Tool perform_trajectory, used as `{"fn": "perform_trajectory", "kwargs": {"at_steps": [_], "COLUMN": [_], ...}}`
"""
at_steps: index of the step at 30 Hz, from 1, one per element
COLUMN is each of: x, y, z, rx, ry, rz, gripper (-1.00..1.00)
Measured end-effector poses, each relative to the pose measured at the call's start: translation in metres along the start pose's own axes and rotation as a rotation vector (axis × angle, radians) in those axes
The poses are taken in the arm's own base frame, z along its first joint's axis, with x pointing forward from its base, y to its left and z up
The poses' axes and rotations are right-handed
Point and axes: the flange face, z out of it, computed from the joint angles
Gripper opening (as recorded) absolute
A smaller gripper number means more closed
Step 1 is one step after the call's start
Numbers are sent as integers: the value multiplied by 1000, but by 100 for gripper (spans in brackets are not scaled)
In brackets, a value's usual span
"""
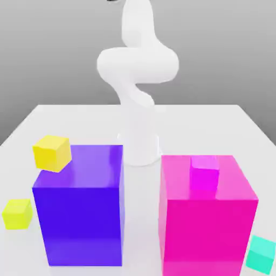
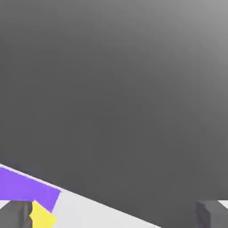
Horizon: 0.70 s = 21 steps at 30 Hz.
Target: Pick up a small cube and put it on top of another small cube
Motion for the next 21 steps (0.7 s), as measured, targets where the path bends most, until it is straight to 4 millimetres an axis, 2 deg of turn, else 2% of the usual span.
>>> {"fn": "perform_trajectory", "kwargs": {"at_steps": [6, 11, 16, 21], "x": [-27, -56, -92, -135], "y": [66, 104, 124, 123], "z": [63, 132, 211, 294], "rx": [-7, 18, 74, 159], "ry": [-111, -223, -345, -468], "rz": [-191, -368, -566, -785], "gripper": [0, 0, 0, 0]}}
